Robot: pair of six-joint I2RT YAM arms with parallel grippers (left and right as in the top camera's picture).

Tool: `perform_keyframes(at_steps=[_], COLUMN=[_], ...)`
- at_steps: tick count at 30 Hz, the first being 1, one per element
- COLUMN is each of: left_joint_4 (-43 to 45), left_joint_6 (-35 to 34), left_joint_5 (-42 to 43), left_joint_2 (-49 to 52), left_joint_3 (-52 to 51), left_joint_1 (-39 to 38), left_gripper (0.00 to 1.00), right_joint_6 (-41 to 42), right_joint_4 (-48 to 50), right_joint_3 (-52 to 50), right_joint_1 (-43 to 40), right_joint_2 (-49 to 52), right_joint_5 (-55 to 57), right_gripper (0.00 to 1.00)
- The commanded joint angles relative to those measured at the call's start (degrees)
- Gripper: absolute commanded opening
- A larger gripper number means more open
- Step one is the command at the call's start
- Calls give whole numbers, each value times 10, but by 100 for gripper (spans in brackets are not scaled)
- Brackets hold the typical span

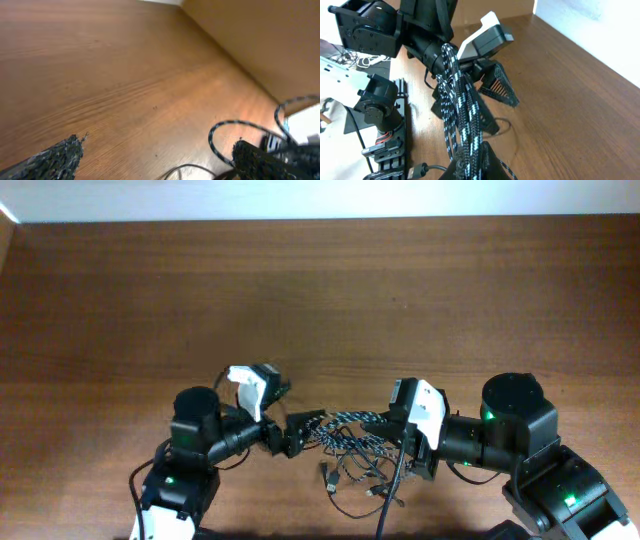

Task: Untangle cables

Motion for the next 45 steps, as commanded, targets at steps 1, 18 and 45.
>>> perform_keyframes(at_steps=[1,18,45], left_joint_4=[3,9,262], left_joint_6=[90,-185,18], left_joint_5=[21,-385,231], left_joint_2=[-13,-102,139], left_joint_3=[2,2,2], left_joint_1=[0,0,-34], left_gripper=[93,0,99], right_joint_6=[-7,-8,186], right_joint_4=[-6,-65,44], right_joint_3=[6,6,6], right_joint_1=[-2,-2,-83], right_joint_2=[7,96,-1], right_joint_5=[77,40,-25], right_gripper=[4,5,4])
